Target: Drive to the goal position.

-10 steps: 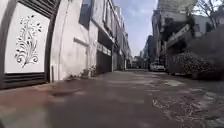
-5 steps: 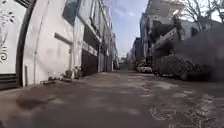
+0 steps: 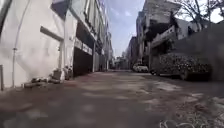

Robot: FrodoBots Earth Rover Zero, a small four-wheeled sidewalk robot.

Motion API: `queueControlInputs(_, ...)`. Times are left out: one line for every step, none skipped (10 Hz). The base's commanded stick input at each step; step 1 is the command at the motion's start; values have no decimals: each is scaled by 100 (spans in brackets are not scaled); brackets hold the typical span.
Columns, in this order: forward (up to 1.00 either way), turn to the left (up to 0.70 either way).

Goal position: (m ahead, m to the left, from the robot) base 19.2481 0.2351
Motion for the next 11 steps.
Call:
queueControlInputs(100, 6)
queueControlInputs(100, 6)
queueControlInputs(100, 6)
queueControlInputs(100, 6)
queueControlInputs(100, 6)
queueControlInputs(100, 6)
queueControlInputs(100, 6)
queueControlInputs(100, 6)
queueControlInputs(100, 6)
queueControlInputs(100, 6)
queueControlInputs(100, 6)
